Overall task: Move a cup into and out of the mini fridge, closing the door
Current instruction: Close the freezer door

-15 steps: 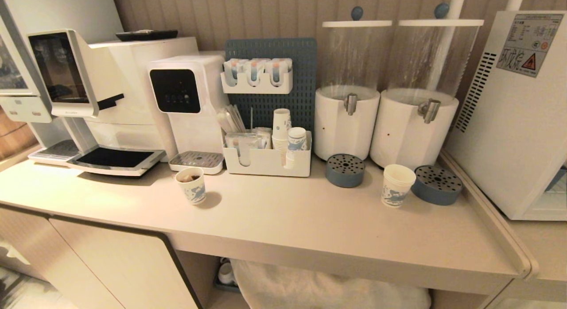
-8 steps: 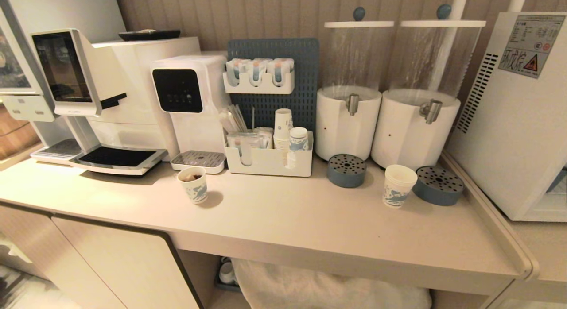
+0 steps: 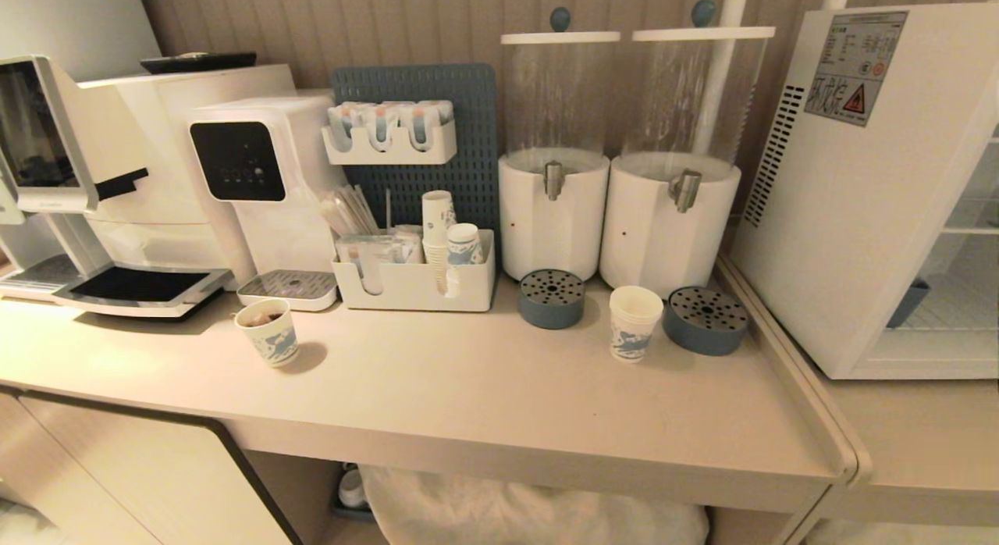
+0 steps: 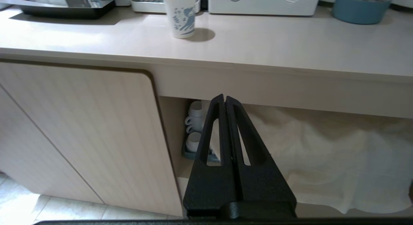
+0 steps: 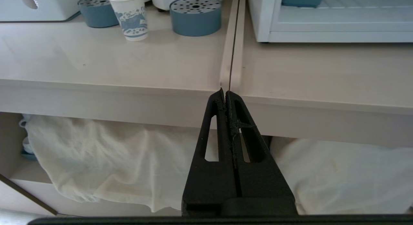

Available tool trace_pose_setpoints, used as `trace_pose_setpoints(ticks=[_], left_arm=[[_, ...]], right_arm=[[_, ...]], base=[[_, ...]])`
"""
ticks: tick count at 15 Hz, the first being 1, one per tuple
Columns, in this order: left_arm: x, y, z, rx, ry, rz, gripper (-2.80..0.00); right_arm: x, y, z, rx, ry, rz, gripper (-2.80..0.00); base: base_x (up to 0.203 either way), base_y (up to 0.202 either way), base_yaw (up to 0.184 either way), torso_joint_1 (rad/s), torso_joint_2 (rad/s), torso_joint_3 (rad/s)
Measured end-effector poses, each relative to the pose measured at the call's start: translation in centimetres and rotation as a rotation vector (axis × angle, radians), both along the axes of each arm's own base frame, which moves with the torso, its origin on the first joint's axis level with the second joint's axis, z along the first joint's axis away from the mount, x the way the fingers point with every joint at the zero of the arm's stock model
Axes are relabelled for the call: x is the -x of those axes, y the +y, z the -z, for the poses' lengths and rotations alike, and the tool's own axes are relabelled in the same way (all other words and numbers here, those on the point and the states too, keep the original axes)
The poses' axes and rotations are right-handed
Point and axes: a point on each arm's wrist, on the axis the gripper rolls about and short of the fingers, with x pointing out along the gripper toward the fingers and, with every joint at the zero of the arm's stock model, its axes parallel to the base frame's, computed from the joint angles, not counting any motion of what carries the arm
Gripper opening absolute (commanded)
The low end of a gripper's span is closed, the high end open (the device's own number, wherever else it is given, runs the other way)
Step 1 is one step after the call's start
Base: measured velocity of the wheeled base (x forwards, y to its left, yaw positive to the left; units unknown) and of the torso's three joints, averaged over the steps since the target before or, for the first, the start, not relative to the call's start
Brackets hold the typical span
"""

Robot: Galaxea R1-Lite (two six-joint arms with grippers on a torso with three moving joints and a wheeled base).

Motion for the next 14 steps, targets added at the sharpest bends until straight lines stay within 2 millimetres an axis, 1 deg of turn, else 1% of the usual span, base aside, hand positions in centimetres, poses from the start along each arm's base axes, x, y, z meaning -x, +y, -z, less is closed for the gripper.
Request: trace_pose_setpoints(ticks=[3,6,11,13,14], left_arm=[[0.00,0.00,0.00,-0.001,0.000,0.000,-2.80],[0.00,0.00,0.01,-0.001,0.000,0.000,-2.80],[0.01,0.00,-0.02,-0.013,0.000,0.000,-2.80],[0.01,0.00,-0.03,-0.013,-0.001,0.001,-2.80],[0.01,0.00,-0.02,-0.013,-0.001,0.001,-2.80]], right_arm=[[0.00,0.00,0.00,0.000,0.000,-0.001,-2.80],[0.00,0.00,0.01,-0.001,0.001,0.001,-2.80],[0.00,0.00,0.01,-0.006,0.001,0.002,-2.80],[0.00,0.00,0.01,-0.006,0.001,-0.001,-2.80],[0.00,0.00,0.01,-0.006,0.001,0.000,-2.80]], base=[[0.000,0.000,0.000,0.000,0.00,0.000],[0.000,0.000,0.000,-0.078,0.16,0.089],[0.000,0.000,0.000,-0.003,0.01,0.004],[0.000,-0.085,0.016,0.001,0.00,0.005],[0.000,-0.170,-0.008,-0.002,0.00,0.002]])
